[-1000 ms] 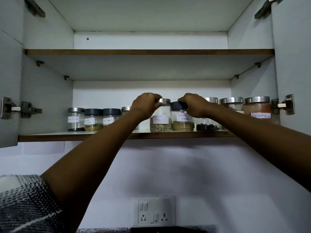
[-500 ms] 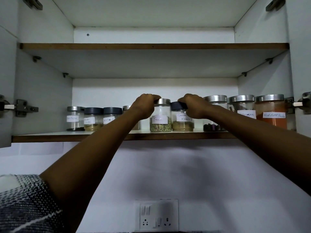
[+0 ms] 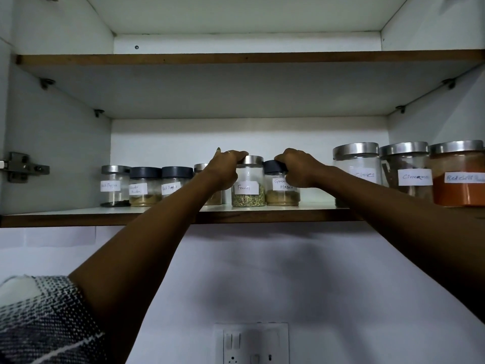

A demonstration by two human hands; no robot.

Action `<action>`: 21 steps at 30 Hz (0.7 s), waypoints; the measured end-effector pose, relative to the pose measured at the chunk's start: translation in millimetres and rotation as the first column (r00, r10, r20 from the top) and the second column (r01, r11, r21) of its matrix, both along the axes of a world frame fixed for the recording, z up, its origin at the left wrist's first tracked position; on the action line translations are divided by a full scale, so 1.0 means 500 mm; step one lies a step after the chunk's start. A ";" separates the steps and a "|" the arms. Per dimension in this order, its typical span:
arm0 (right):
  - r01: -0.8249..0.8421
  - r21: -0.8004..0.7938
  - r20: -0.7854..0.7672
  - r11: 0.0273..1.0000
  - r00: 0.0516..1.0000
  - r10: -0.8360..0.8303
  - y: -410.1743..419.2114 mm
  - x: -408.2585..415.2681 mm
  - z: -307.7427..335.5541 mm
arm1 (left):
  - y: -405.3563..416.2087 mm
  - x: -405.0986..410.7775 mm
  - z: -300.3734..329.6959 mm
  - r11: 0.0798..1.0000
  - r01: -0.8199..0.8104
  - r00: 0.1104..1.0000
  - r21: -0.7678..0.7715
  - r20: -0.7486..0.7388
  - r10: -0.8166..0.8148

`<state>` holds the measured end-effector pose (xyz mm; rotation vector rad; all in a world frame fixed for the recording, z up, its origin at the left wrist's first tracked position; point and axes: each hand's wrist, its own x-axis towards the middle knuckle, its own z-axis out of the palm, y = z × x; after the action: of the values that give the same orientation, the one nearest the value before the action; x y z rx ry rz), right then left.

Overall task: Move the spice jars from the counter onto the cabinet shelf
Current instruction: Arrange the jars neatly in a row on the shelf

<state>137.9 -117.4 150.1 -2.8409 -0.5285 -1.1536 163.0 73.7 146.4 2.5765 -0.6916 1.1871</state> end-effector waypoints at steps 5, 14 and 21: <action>-0.001 -0.007 -0.019 1.000 1.000 0.001 0.016 0.043 -0.002 | 0.021 0.051 0.000 1.000 -0.004 0.999 0.023 -0.037 0.005; 0.026 -0.022 -0.026 0.999 0.999 -0.027 0.039 0.110 -0.001 | 0.037 0.128 -0.007 0.994 -0.084 0.996 0.067 0.015 0.083; 0.052 -0.042 -0.025 0.998 0.998 -0.053 0.049 0.149 -0.002 | 0.052 0.152 -0.004 0.930 -0.259 0.966 0.260 0.093 0.243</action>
<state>212.7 -93.0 149.4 -2.9180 -0.4851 -1.1241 239.1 99.8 144.4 2.9417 -0.5834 1.3307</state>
